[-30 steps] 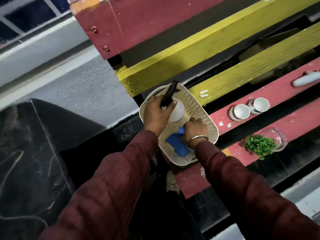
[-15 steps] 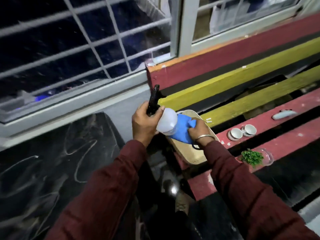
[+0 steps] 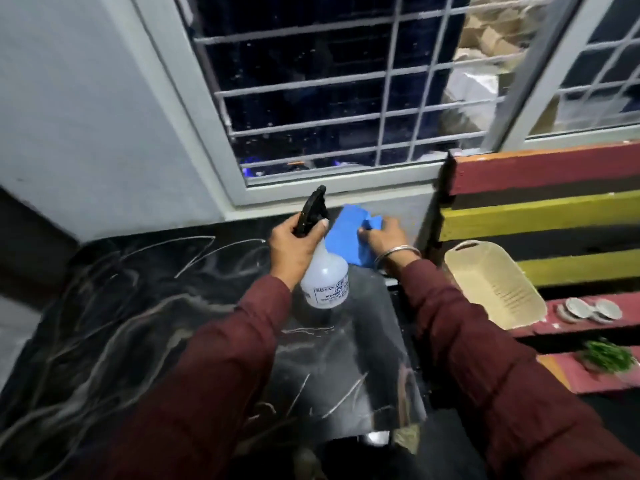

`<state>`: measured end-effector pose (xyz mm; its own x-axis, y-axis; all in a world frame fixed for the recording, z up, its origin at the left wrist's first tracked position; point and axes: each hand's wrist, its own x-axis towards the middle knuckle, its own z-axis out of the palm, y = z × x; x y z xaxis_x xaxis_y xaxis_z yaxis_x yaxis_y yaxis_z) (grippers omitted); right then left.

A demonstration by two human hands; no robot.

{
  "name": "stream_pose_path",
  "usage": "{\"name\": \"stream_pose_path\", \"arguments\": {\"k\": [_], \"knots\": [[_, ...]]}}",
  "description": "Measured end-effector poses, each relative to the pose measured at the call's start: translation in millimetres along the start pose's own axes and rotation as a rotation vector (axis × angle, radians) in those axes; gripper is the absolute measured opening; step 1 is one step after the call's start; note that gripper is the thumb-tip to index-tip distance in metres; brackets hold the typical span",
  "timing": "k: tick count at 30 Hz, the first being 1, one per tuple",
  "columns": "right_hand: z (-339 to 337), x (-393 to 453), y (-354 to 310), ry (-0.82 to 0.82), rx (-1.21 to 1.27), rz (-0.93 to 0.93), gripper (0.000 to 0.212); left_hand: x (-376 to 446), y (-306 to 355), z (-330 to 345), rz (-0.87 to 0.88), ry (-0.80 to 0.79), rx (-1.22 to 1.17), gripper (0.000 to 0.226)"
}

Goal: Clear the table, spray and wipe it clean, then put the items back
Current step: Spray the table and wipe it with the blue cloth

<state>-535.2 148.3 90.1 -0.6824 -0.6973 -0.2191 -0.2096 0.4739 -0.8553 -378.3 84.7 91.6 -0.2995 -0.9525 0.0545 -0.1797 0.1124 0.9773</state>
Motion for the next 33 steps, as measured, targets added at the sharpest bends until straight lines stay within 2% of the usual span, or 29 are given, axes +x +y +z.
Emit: {"name": "stream_pose_path", "arguments": {"k": [3,6,10,14,18,20,22,24,25,29,33], "knots": [[50.4,-29.5,-32.4,-0.14,-0.032,-0.089,0.005,-13.4,-11.0,-53.2,-0.143,0.03,-0.026,0.014],[90.0,-51.4,-51.5,-0.265,-0.039,-0.152,0.005,-29.2,-25.9,-101.4,-0.27,0.092,-0.076,0.034],[127.3,-78.5,-62.8,-0.401,-0.062,-0.183,0.008,-58.1,-41.5,-158.8,-0.378,0.25,-0.199,0.037],[157.9,-93.7,-61.3,-0.456,-0.105,-0.204,0.002,-92.4,-48.2,-206.0,-0.477,0.391,-0.421,0.045],[186.6,-111.0,-60.0,-0.478,-0.131,-0.188,0.003,-124.3,-60.9,-250.8,-0.508,0.401,-0.39,0.046],[201.3,-120.8,-61.5,-0.484,-0.152,-0.182,0.011,-133.5,-62.0,-274.0,-0.519,0.384,-0.386,0.04],[217.0,-129.5,-65.2,-0.498,-0.179,-0.194,0.015,-138.2,-62.5,-295.2,-0.5,0.427,-0.318,0.03],[234.7,-135.6,-69.4,-0.501,-0.204,-0.21,0.004,-140.9,-67.5,-320.3,-0.476,0.468,-0.2,0.021],[243.9,-137.6,-71.8,-0.494,-0.209,-0.214,0.007,-141.3,-72.9,-333.3,-0.466,0.467,-0.117,0.019],[290.3,-151.5,-82.0,-0.443,-0.201,-0.193,0.015,-142.1,-102.7,-397.8,-0.537,0.317,0.44,0.027],[334.3,-166.5,-92.6,-0.339,-0.176,-0.115,0.02,-134.0,-123.8,-458.9,-0.522,0.295,0.569,0.026]]}}
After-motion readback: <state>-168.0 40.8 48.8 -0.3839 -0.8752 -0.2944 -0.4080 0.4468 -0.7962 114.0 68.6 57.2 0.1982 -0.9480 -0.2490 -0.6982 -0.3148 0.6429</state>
